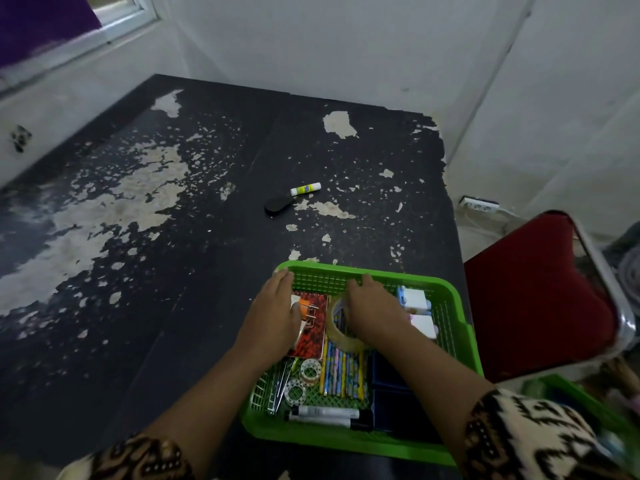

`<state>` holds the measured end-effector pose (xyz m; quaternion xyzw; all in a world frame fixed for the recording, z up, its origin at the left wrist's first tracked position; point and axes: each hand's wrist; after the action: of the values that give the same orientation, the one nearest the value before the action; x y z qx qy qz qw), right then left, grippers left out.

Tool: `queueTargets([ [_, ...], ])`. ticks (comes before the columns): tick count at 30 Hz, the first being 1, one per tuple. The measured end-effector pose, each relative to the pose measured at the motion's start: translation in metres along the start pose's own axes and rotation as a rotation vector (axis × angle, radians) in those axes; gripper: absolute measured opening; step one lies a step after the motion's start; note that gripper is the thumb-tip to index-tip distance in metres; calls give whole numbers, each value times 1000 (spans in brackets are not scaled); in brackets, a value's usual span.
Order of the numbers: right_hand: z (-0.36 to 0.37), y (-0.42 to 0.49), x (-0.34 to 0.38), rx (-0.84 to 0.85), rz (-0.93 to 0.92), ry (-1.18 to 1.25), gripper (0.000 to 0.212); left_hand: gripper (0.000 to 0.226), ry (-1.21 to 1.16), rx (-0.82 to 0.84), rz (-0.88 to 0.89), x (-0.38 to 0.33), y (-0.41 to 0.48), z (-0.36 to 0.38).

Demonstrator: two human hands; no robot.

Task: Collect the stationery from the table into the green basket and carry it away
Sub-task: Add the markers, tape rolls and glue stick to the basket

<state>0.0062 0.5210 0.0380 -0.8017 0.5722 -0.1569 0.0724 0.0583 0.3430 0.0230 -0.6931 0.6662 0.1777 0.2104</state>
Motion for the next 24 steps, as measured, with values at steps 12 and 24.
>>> queueTargets([
  [12,-27,56,-4,-300,-97,285,17,26,61,-87,-22,7,58,-23],
  [24,-12,192,3,77,-28,328,33,29,-55,-9,-196,72,199,-23],
])
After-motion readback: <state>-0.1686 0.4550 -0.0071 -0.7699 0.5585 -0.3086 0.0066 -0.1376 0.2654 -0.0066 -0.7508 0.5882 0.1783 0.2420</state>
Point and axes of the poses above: each hand's wrist, its own y-axis towards the middle knuckle, its own z-axis out of the palm, x = y × z, and after that the axes turned 3 degrees about x, right-handed
